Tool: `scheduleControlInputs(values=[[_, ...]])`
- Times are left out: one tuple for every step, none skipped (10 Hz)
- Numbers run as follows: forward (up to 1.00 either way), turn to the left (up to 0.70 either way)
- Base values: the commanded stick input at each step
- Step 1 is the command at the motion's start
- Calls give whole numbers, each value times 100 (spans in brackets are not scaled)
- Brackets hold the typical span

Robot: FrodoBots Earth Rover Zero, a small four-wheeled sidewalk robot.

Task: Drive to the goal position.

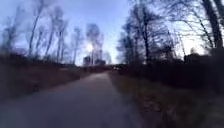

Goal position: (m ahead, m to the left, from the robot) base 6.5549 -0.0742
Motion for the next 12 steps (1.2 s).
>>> scheduleControlInputs(values=[[100, 40], [100, 40], [100, 40], [100, 40], [100, 40], [100, 40], [100, 40], [100, 40], [100, 40], [100, 40], [84, 50], [59, 65]])
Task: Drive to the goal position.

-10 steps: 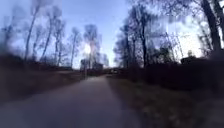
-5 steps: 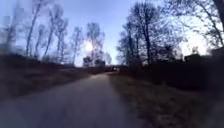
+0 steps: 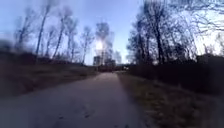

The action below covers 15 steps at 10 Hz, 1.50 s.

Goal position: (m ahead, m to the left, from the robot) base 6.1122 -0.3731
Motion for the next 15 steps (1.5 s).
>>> scheduleControlInputs(values=[[34, 80], [9, 95], [11, 89], [27, 73], [43, 57], [60, 40], [76, 24], [93, 7], [100, 0], [100, 0], [100, 0], [100, 0], [100, 0], [100, 0], [100, 0]])
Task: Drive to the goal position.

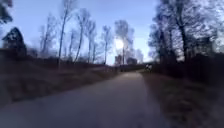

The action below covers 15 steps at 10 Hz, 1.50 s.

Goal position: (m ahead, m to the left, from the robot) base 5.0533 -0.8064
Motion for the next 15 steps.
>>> scheduleControlInputs(values=[[100, 0], [100, 0], [100, 0], [100, -3], [100, -8], [100, -13], [100, -17], [100, -22], [100, -26], [100, -30], [100, -33], [100, -36], [100, -39], [100, -34], [100, -25]])
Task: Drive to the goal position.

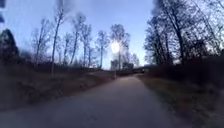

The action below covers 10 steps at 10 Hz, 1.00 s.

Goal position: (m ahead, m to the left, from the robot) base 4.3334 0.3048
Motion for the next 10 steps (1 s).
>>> scheduleControlInputs(values=[[100, -17], [100, -8], [100, 0], [100, 0], [100, 0], [100, 0], [100, 0], [100, 0], [100, 0], [100, 0]])
